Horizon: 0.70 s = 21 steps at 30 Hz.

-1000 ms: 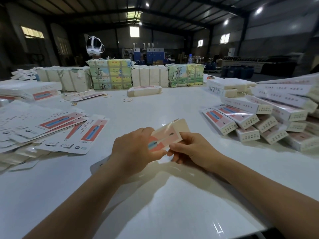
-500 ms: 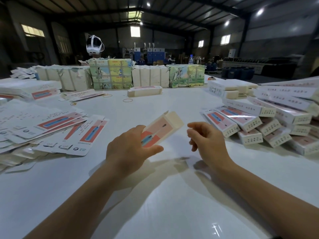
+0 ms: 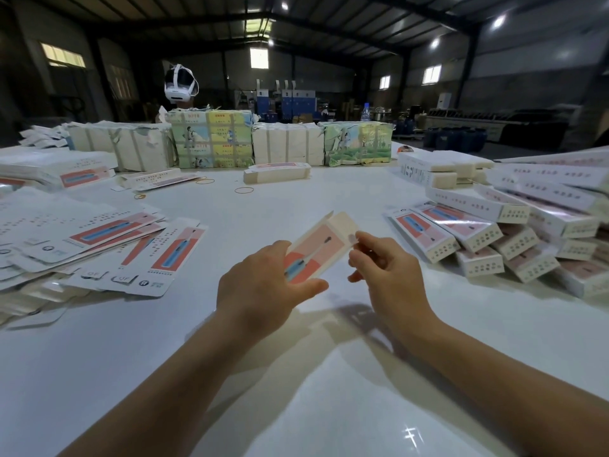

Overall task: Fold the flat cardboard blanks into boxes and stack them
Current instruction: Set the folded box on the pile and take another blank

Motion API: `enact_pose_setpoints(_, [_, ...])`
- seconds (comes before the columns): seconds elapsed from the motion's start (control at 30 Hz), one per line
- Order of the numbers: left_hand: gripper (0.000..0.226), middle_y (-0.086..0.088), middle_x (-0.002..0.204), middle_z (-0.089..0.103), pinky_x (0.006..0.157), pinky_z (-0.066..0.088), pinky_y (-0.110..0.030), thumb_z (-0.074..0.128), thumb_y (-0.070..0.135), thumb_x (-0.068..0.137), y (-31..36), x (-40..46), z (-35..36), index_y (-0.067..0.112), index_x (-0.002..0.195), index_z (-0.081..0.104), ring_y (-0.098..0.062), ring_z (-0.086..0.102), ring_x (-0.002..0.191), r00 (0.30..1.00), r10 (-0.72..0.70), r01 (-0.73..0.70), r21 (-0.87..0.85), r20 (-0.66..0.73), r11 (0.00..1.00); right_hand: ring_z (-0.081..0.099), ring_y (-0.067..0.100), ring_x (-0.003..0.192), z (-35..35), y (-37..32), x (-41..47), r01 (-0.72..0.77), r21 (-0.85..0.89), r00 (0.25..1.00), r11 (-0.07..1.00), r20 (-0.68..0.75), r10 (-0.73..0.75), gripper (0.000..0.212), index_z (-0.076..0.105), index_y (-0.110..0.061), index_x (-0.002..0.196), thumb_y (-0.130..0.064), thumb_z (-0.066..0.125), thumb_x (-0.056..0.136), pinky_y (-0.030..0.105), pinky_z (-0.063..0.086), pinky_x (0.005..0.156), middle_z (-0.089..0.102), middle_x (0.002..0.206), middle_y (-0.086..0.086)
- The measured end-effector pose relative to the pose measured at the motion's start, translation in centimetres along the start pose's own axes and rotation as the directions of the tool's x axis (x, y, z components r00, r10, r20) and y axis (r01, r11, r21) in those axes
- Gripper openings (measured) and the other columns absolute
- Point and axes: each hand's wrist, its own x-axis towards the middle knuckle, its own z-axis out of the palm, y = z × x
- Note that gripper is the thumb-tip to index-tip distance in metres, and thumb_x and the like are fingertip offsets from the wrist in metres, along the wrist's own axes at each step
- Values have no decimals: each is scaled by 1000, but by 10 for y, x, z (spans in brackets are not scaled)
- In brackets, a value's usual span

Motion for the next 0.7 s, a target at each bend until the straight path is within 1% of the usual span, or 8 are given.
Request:
enact_pose_setpoints(0.1, [68, 12, 116, 57, 72, 54, -25, 48, 74, 68, 3, -3, 0, 33, 122, 46, -12, 58, 82, 999, 14, -15, 40, 32, 999, 61, 6, 77, 2, 1, 0, 7, -48, 999, 999, 36, -5, 22, 65, -28, 105, -11, 56, 94, 12, 49, 60, 61, 100, -1])
enact_pose_setpoints(0.27, [57, 13, 115, 57, 75, 54, -27, 55, 70, 74, 0, -4, 0, 32, 116, 46, -10, 58, 82, 998, 21, -27, 117, 54, 993, 56, -3, 59, -1, 3, 0, -3, -161, 992, 987, 122, 23, 27, 67, -33, 81, -10, 56, 93, 13, 47, 58, 64, 80, -6])
enact_pose_setpoints(0.33, [56, 12, 115, 58, 76, 54, -29, 55, 70, 74, -2, -4, 1, 32, 114, 45, -11, 60, 85, 998, 22, -32, 148, 64, 988, 56, -1, 58, 0, 5, 1, -50, -162, 988, 986, 137, 73, 20, 69, -24, 97, -9, 56, 93, 15, 49, 57, 64, 83, -2])
enact_pose_setpoints(0.37, [56, 12, 115, 58, 76, 54, -29, 55, 70, 74, -2, -4, 1, 32, 114, 45, -11, 60, 85, 997, 25, -36, 156, 69, 987, 57, 1, 59, 0, 6, 2, -71, -161, 986, 984, 140, 94, 26, 64, -21, 115, -9, 56, 93, 17, 51, 58, 64, 84, 1])
enact_pose_setpoints(0.43, [58, 13, 116, 58, 74, 54, -26, 54, 71, 74, -3, -3, 2, 32, 115, 45, -10, 59, 86, 996, 31, -44, 168, 82, 985, 59, 7, 65, 0, 8, 3, -110, -139, 981, 984, 146, 130, 54, 40, -24, 142, -10, 57, 93, 20, 53, 60, 61, 84, 6])
enact_pose_setpoints(0.5, [61, 13, 117, 57, 72, 51, -22, 51, 73, 72, -5, -3, 3, 33, 117, 44, -10, 58, 86, 994, 33, -51, 186, 101, 981, 60, 9, 66, 0, 9, 5, -133, -128, 975, 983, 159, 153, 68, 23, -29, 149, -11, 57, 93, 21, 53, 59, 59, 82, 8])
enact_pose_setpoints(0.53, [64, 14, 118, 57, 70, 49, -19, 49, 75, 71, -6, -3, 3, 33, 119, 43, -9, 57, 85, 993, 36, -58, 201, 113, 978, 61, 8, 64, 0, 8, 5, -139, -131, 973, 982, 169, 160, 68, 22, -30, 149, -13, 57, 93, 20, 52, 57, 58, 81, 7])
enact_pose_setpoints(0.7, [68, 15, 122, 55, 68, 43, -16, 49, 75, 71, -7, -3, 5, 33, 124, 41, -8, 53, 82, 990, 57, -86, 240, 126, 967, 59, 5, 56, -3, 8, 5, -143, -153, 970, 978, 173, 169, 35, 54, -22, 129, -12, 53, 95, 22, 50, 50, 66, 85, 7])
